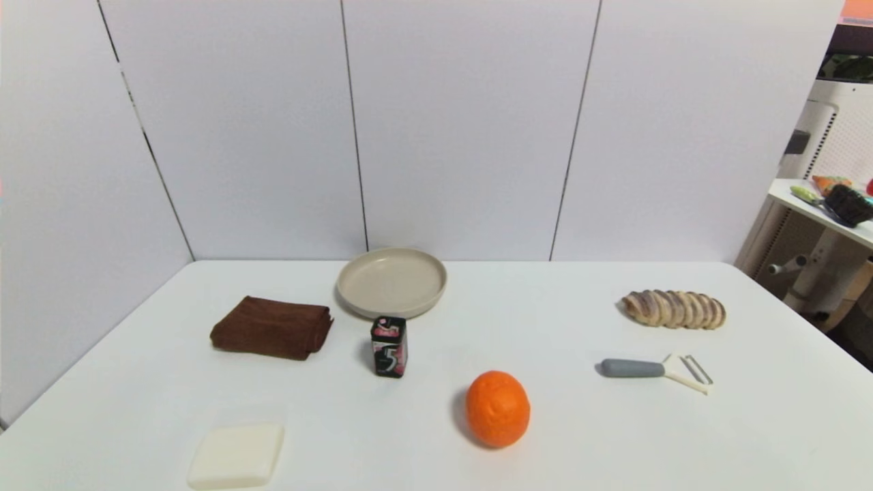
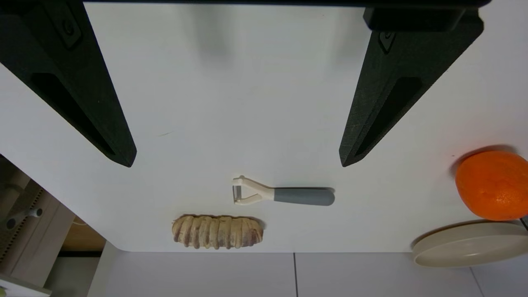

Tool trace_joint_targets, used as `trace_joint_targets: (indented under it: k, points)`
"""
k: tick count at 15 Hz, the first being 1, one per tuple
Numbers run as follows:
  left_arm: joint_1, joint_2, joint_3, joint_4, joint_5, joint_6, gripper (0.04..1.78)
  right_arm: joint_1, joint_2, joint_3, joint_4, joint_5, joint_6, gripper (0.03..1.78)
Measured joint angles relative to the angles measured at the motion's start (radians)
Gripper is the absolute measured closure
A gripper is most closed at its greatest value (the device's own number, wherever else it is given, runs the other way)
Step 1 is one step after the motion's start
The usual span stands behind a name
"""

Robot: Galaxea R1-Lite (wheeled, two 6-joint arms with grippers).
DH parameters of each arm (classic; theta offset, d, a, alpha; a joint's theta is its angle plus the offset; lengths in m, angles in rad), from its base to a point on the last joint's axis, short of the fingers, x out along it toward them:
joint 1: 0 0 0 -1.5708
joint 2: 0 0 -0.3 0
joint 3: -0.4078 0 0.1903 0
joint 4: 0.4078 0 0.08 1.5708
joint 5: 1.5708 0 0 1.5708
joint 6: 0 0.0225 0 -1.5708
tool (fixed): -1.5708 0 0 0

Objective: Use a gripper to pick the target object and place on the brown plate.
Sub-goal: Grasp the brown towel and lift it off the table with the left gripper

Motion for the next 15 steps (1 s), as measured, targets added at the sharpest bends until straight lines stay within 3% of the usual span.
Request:
trace_joint_targets:
  k: [12, 15]
  points:
    - [0.001, 0.008, -0.003, -0.002, 0.003, 0.003, 0.13, 0.000, 0.000, 0.000, 0.000, 0.000, 0.000, 0.11]
    - [0.001, 0.128, -0.053, -0.042, 0.003, 0.035, 0.13, 0.000, 0.000, 0.000, 0.000, 0.000, 0.000, 0.11]
